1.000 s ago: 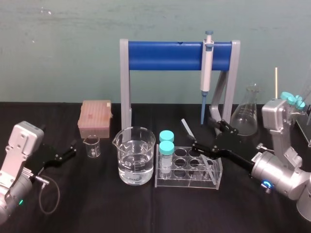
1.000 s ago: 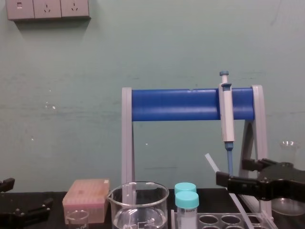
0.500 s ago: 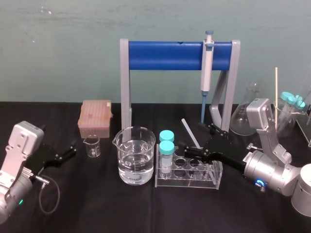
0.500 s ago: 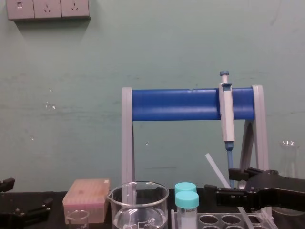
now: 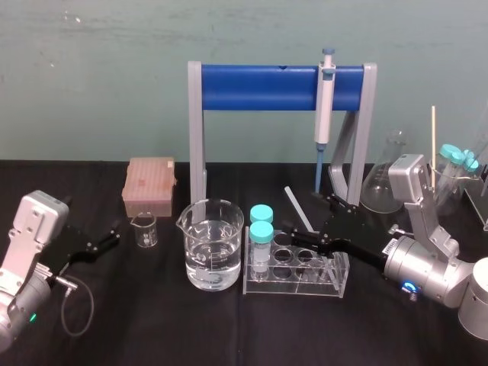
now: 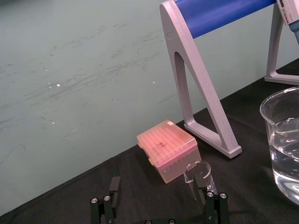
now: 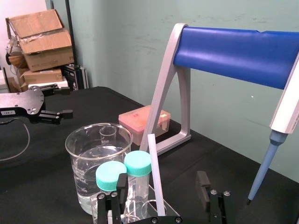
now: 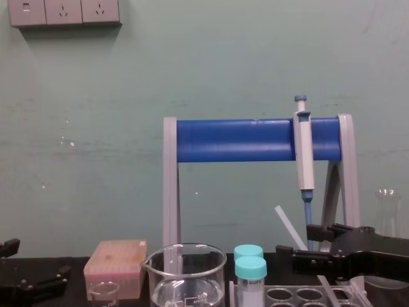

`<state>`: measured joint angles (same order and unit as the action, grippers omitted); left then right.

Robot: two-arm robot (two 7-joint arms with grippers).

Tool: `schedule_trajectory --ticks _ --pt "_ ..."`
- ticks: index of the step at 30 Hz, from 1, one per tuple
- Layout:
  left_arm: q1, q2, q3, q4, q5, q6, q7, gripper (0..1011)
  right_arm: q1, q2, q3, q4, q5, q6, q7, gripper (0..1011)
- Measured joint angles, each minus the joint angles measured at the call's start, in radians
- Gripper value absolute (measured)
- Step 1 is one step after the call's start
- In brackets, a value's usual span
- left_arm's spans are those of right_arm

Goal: Pick up the stirring rod with one hand, then place it down.

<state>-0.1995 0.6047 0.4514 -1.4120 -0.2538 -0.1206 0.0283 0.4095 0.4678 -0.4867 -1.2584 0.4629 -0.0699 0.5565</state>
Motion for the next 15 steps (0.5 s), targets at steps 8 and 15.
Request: schedule_trajectory --ticks 8,15 --pt "0.0 0.0 0.0 0.0 0.0 0.0 0.0 1000 -0.001 0.001 0.0 -0.001 0.001 -0.001 0.0 747" --pt "0.0 0.0 0.0 0.0 0.0 0.0 0.0 1000 -0.001 0.001 0.0 -0.002 0.002 -0.001 -0.001 538"
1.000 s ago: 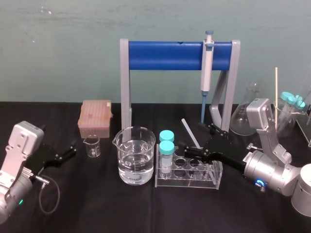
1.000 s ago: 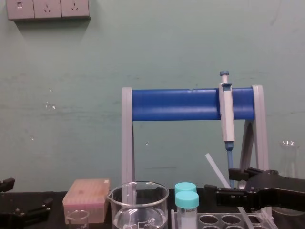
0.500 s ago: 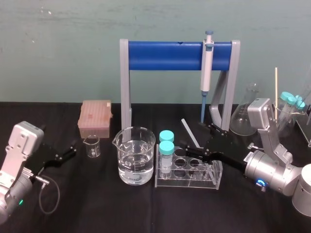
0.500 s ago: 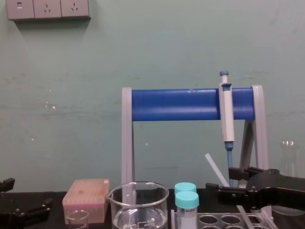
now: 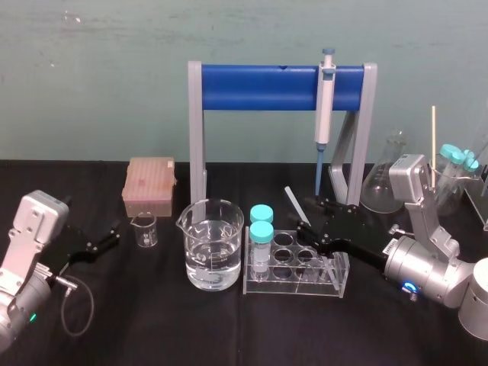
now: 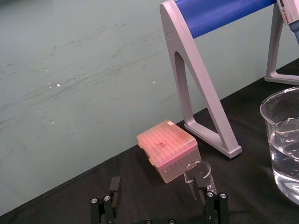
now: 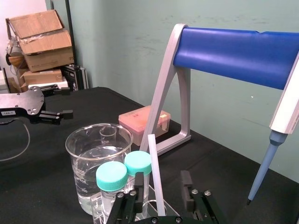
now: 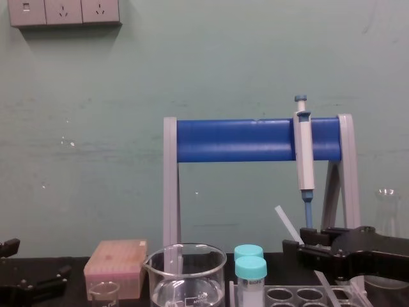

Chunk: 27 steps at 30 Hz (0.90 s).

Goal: Pick up the stirring rod with one hand, then place it down.

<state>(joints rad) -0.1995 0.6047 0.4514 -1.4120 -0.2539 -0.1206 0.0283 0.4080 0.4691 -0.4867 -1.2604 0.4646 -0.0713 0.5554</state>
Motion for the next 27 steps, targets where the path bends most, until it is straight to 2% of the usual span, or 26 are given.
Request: schedule_trajectory --ticks 9,11,14,20,24,27 --pt "0.0 0.0 0.0 0.0 0.0 0.0 0.0 1000 0.0 0.0 0.0 0.0 0.001 0.0 -0.001 223" --pt "0.0 0.0 0.0 0.0 0.0 0.0 0.0 1000 0.0 0.0 0.0 0.0 0.001 0.0 -0.001 190" --pt "0.0 0.0 0.0 0.0 0.0 0.0 0.0 1000 0.0 0.0 0.0 -0.001 0.001 0.0 -0.001 80" --pt "0.0 0.0 0.0 0.0 0.0 0.0 0.0 1000 -0.001 -0.003 0.006 0.0 -0.005 -0.007 -0.004 64" --pt "0.0 0.0 0.0 0.0 0.0 0.0 0.0 1000 -0.005 -0.012 0.023 -0.006 -0.021 -0.04 -0.02 62" --pt "0.0 0.0 0.0 0.0 0.0 0.0 0.0 1000 -0.01 -0.019 0.042 -0.02 -0.045 -0.091 -0.044 64"
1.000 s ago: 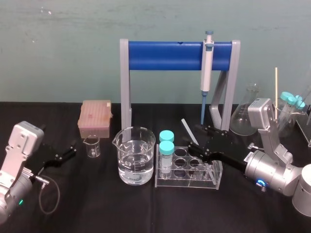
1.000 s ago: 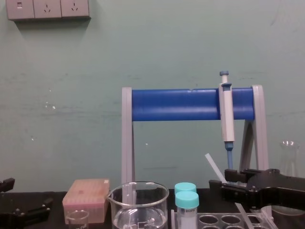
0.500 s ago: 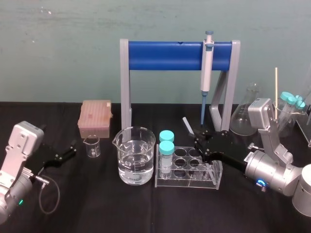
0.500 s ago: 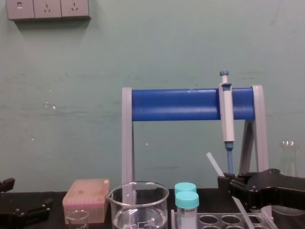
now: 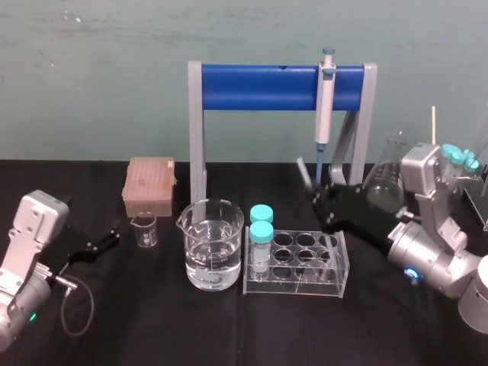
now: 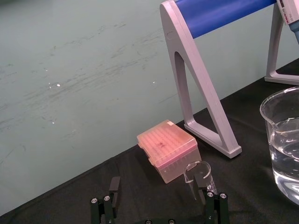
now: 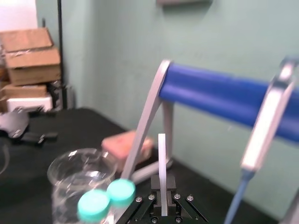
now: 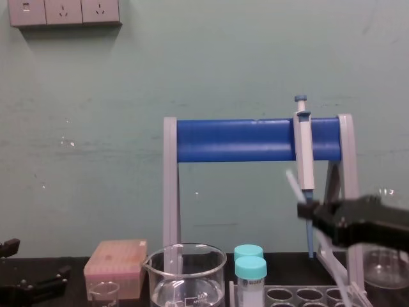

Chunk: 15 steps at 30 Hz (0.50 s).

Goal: Pick up the stirring rod with one hand, then place it down.

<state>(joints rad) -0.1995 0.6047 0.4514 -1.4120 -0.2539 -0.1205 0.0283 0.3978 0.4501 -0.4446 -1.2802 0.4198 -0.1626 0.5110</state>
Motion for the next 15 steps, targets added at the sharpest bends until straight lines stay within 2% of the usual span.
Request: schedule_trajectory --ticks 7,12,15 --pt "0.0 0.0 0.0 0.0 0.0 0.0 0.0 1000 -0.011 -0.028 0.057 -0.035 -0.084 -0.19 -0.094 64" --pt "0.0 0.0 0.0 0.0 0.0 0.0 0.0 1000 -0.023 -0.06 0.096 -0.033 -0.096 -0.323 -0.116 62" --pt "0.0 0.0 0.0 0.0 0.0 0.0 0.0 1000 -0.031 -0.072 0.109 -0.022 -0.074 -0.355 -0.108 62"
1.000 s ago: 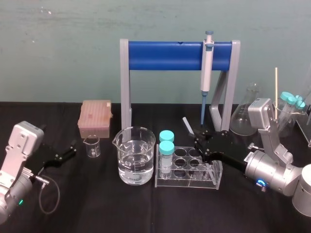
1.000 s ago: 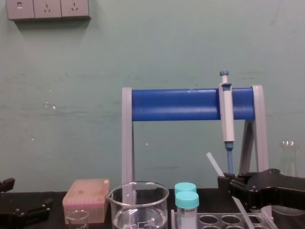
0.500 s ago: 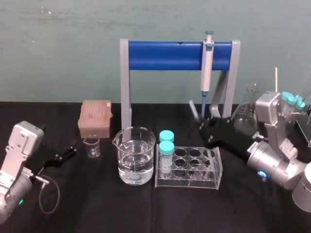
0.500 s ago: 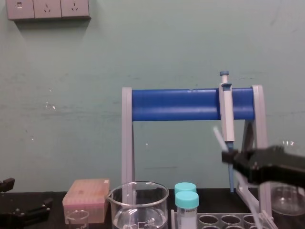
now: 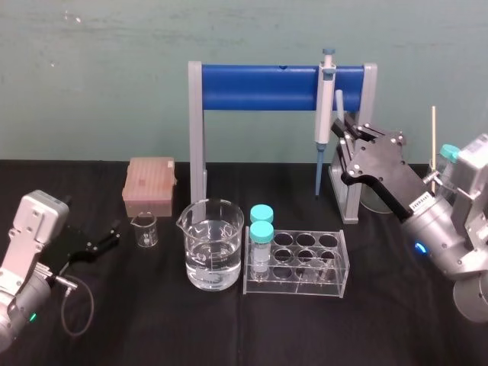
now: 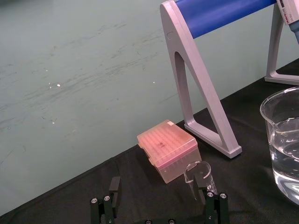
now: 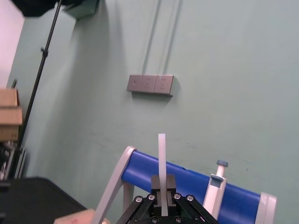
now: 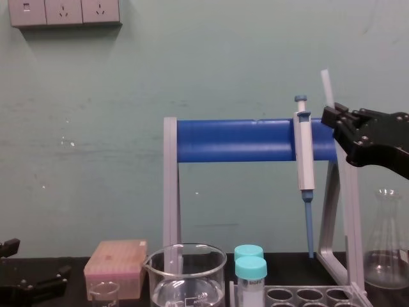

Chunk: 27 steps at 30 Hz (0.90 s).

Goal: Pick up the stirring rod with one hand, then place it down.

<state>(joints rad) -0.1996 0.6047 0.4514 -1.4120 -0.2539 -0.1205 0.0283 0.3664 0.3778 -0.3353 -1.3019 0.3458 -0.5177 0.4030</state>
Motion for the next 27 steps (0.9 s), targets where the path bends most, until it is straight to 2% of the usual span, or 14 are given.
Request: schedule_trajectory --ticks 4,8,14,27 --pt "0.0 0.0 0.0 0.0 0.0 0.0 0.0 1000 -0.019 -0.021 0.019 0.022 0.076 -0.016 0.044 62" --pt "0.0 0.0 0.0 0.0 0.0 0.0 0.0 1000 -0.033 -0.031 0.029 0.034 0.12 -0.006 0.076 62" --pt "0.0 0.0 0.0 0.0 0.0 0.0 0.0 1000 -0.043 -0.04 0.042 0.035 0.114 0.023 0.072 62" --pt "0.0 0.0 0.0 0.0 0.0 0.0 0.0 1000 -0.041 -0.038 0.039 0.034 0.115 0.02 0.072 62"
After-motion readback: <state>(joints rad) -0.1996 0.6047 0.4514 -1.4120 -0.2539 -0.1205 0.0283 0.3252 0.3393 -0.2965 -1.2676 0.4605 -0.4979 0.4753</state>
